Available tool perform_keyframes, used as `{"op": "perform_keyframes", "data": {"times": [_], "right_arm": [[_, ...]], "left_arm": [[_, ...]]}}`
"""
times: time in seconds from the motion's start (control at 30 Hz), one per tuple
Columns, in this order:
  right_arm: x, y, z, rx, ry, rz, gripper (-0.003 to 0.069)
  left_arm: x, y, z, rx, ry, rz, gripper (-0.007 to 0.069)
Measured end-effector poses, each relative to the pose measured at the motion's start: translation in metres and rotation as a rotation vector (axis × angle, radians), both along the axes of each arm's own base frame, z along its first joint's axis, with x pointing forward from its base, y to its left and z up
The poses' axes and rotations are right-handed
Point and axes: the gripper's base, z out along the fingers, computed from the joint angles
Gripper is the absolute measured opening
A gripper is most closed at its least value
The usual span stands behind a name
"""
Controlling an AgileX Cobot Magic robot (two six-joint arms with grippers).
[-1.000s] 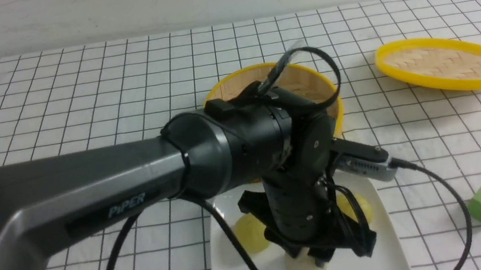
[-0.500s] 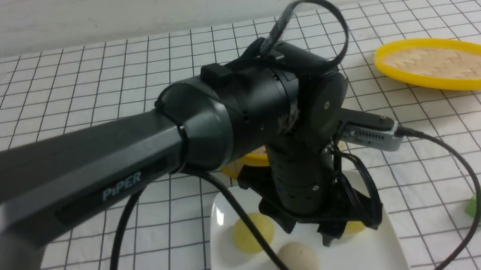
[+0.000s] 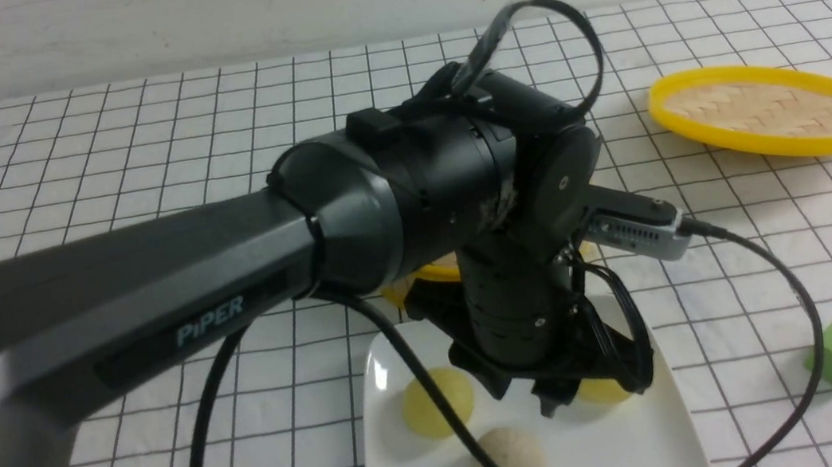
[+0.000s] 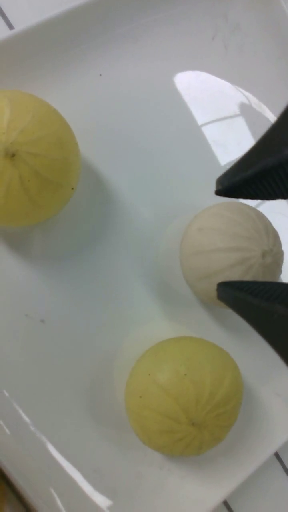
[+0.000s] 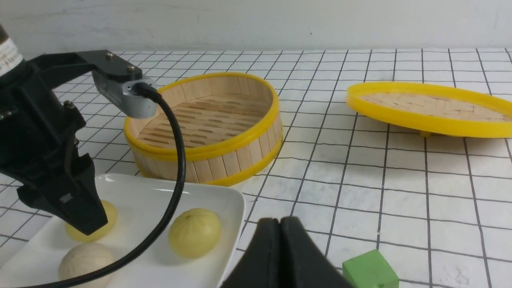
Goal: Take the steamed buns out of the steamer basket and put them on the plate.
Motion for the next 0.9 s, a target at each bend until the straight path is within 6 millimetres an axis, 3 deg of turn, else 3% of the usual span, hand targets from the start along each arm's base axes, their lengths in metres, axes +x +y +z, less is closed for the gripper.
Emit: {"op": "perform_keyframes", "data": {"times": [0.47,0.6,0.7,0.77,0.9], "right_arm": [[0.0,0.0,-0.007,-0.003,0.01,-0.001,0.0002],[0.002,-0.003,-0.022,-0.02,0.0,-0.06,0.0001],[0.007,-0.007,-0.045,-0.078,0.036,-0.145,0.0003],[0.011,-0.01,-0.066,-0.115,0.094,-0.212,0.0005],[0.013,-0.012,-0.087,-0.125,0.155,-0.254,0.0008]], "left_arm": [[-0.001,0.003,-0.001,0.037,0.014,-0.001,0.0156],[0.0,0.006,0.0,0.07,-0.003,-0.009,0.0076],[0.001,0.011,0.007,0.085,-0.039,-0.017,0.0013],[0.0,0.017,0.025,0.075,-0.095,-0.022,0.0002],[-0.006,0.034,0.057,0.074,-0.178,-0.023,0.0002]]}}
